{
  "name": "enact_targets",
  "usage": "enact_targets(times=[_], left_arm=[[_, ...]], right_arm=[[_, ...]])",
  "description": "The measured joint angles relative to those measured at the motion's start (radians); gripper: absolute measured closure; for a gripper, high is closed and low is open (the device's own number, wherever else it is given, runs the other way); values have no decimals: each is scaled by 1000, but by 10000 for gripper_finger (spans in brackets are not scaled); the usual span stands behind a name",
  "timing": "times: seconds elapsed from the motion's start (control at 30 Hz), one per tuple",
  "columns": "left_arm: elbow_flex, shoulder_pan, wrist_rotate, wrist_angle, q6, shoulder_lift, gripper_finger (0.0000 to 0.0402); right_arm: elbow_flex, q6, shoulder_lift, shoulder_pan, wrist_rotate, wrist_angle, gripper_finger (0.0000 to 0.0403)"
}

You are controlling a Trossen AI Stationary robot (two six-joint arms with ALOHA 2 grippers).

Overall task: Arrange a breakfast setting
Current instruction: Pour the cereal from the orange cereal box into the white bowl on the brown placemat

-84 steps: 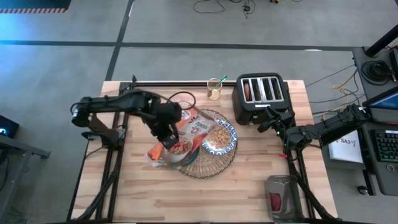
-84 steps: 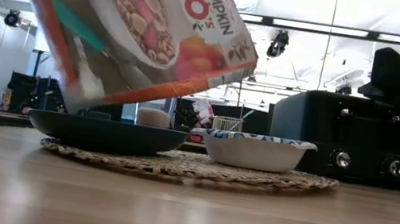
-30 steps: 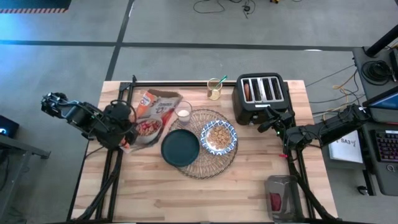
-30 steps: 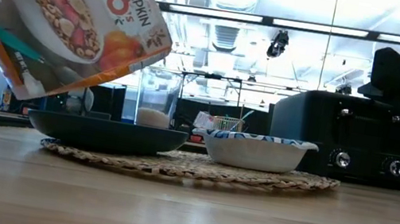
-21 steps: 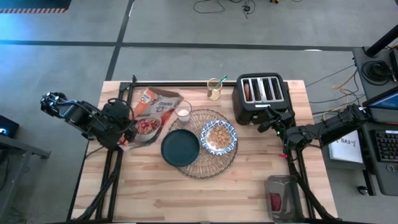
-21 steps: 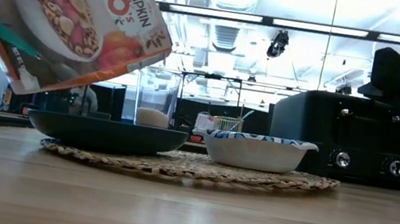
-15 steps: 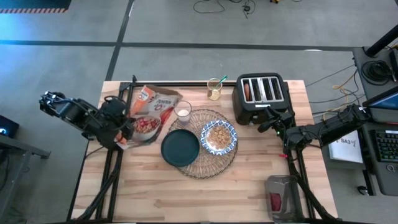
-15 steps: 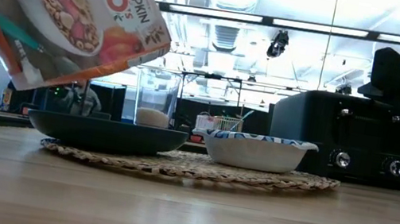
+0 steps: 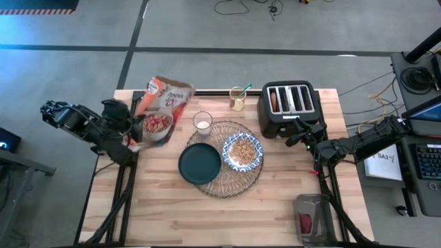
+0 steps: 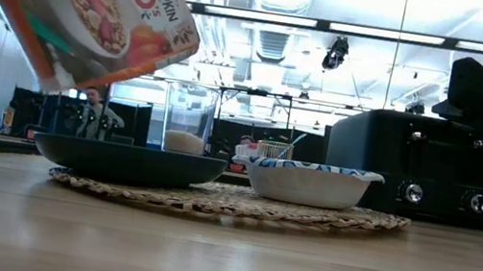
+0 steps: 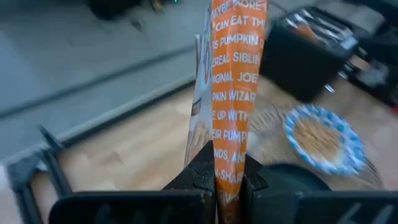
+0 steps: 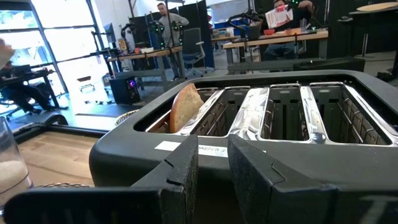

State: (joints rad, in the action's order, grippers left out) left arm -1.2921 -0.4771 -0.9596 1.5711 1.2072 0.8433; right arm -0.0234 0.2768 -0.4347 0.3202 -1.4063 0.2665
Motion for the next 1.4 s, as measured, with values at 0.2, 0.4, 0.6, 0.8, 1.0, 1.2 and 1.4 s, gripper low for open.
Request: enact_targets(times=[0.2,0.4,0.6,0.8,1.0,1.2,1.4], left_arm=[[129,43,-153,-1,57,1,401],[327,126,-313,-4,241,15,401],[532,209,-341,-63,487,52,401],[674,243,-359,-168,616,91,401],[729,284,-347,-194,676,135,401],[751,348,-325,-202,681,175,401],[752,418,-310,-202,666,213,401]], right_arm=[[0,0,0,0,0,0,323],[0,0,0,0,0,0,323],[0,0,0,0,0,0,323],[0,0,0,0,0,0,323],[0,0,0,0,0,0,323],[0,0,0,0,0,0,323],[0,0,0,0,0,0,323]])
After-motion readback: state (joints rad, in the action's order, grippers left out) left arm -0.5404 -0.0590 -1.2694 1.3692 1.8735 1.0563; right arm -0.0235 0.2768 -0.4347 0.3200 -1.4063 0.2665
